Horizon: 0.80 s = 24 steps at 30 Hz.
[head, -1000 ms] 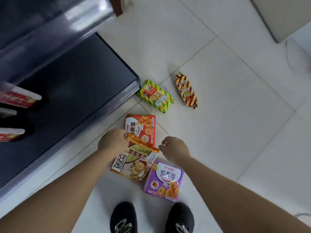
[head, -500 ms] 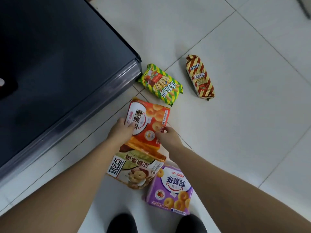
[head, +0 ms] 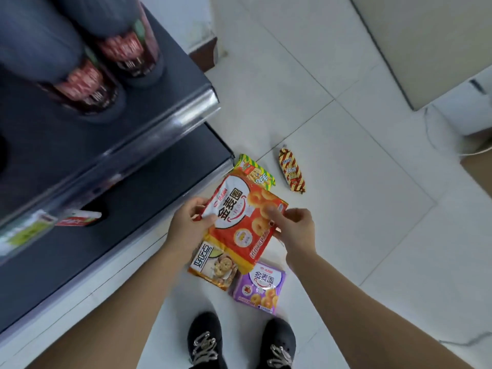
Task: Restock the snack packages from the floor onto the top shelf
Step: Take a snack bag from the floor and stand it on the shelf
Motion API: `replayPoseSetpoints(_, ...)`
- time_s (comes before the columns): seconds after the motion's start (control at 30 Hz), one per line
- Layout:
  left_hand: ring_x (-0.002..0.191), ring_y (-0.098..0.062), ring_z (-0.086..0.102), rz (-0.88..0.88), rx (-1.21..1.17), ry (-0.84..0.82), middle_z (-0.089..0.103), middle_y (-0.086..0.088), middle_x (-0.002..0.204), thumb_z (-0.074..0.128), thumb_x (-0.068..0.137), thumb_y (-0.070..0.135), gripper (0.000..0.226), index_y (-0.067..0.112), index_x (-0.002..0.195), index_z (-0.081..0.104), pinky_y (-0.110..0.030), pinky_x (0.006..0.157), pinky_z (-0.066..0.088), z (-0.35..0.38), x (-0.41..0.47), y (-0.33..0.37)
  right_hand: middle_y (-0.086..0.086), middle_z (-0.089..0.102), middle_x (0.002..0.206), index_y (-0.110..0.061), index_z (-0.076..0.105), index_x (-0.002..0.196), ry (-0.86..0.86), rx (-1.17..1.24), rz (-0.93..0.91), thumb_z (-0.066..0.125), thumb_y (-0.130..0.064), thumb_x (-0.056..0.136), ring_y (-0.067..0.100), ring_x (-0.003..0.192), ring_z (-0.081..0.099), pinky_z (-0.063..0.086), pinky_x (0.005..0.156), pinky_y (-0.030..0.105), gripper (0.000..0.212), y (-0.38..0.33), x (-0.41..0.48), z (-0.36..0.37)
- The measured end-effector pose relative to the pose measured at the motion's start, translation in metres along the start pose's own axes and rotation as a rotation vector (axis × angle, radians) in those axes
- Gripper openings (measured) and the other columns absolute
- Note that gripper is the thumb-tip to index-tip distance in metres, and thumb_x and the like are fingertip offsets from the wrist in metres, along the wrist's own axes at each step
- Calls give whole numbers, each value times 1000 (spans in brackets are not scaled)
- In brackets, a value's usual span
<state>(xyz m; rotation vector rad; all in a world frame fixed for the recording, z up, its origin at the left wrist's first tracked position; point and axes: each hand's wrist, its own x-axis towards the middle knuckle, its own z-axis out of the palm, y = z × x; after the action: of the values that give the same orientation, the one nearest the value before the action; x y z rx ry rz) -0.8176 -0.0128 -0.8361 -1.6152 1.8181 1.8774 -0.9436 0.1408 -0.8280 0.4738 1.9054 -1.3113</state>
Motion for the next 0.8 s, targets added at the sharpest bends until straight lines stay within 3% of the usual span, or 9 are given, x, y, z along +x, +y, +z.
replayPoseSetpoints(0.07, 85, -16, 70, -21, 19, 0, 70, 1, 98, 63, 90, 11, 16, 26, 94, 60, -38, 71, 59, -21, -29, 19, 2, 57, 119, -20, 46, 128, -94, 6, -25, 75, -29, 82, 15, 84, 67, 56, 61, 28, 55, -31, -29, -1)
replayPoseSetpoints(0.13, 80, -13, 70, -42, -16, -16, 71, 0, 96, 62, 91, 9, 14, 22, 96, 61, -33, 63, 58, -42, -56, 35, 0, 60, 117, -24, 50, 131, -251, -110, -8, 74, -29, 83, 15, 86, 68, 55, 64, 27, 53, -57, -56, 0)
replayPoseSetpoints(0.2, 73, -12, 69, -46, -44, -24, 72, -1, 91, 61, 92, 9, 12, 21, 93, 62, -28, 56, 54, -63, -85, 52, -2, 69, 105, -25, 57, 121, -373, -293, -17, 74, -30, 83, 14, 83, 70, 55, 69, 27, 41, -78, -85, 3)
replayPoseSetpoints(0.27, 73, -15, 68, -46, -88, 10, 72, -3, 89, 62, 92, 11, 10, 21, 92, 64, -31, 60, 55, -83, -114, 64, -3, 73, 95, -22, 62, 112, -446, -406, -90, 72, -28, 85, 12, 80, 72, 54, 68, 24, 29, -95, -113, 7)
replayPoseSetpoints(0.43, 84, -20, 69, -53, -285, 224, 72, -6, 99, 66, 89, 18, 21, 19, 109, 65, -31, 65, 56, -120, -185, 79, -10, 72, 77, -24, 69, 92, -491, -452, -287, 70, -17, 86, 12, 73, 70, 55, 67, 26, 9, -126, -185, 26)
replayPoseSetpoints(0.57, 95, -23, 62, -4, -473, 466, 61, -5, 108, 68, 86, 9, 46, 26, 124, 49, -40, 85, 51, -146, -241, 93, -12, 72, 71, -25, 70, 85, -529, -455, -396, 69, -17, 88, 9, 65, 70, 53, 59, 24, 9, -136, -236, 47)
replayPoseSetpoints(0.67, 93, -27, 63, -23, -532, 652, 62, -10, 109, 74, 79, 23, 78, 18, 144, 31, -42, 80, 51, -167, -285, 95, -7, 74, 79, -31, 70, 78, -558, -480, -451, 70, -21, 87, 18, 77, 72, 60, 72, 36, 13, -137, -276, 63)
replayPoseSetpoints(0.73, 91, -28, 62, -47, -613, 730, 61, -10, 107, 74, 80, 27, 76, 13, 142, 32, -44, 83, 53, -177, -317, 91, -10, 73, 72, -34, 70, 64, -560, -504, -507, 72, -23, 85, 21, 78, 71, 59, 76, 39, 24, -136, -305, 76)
replayPoseSetpoints(0.8, 97, -30, 65, -71, -648, 776, 64, -10, 109, 71, 83, 31, 55, 13, 129, 48, -50, 89, 54, -187, -354, 86, -12, 71, 66, -33, 71, 61, -596, -518, -560, 72, -23, 84, 18, 74, 68, 56, 74, 35, 25, -131, -336, 90)
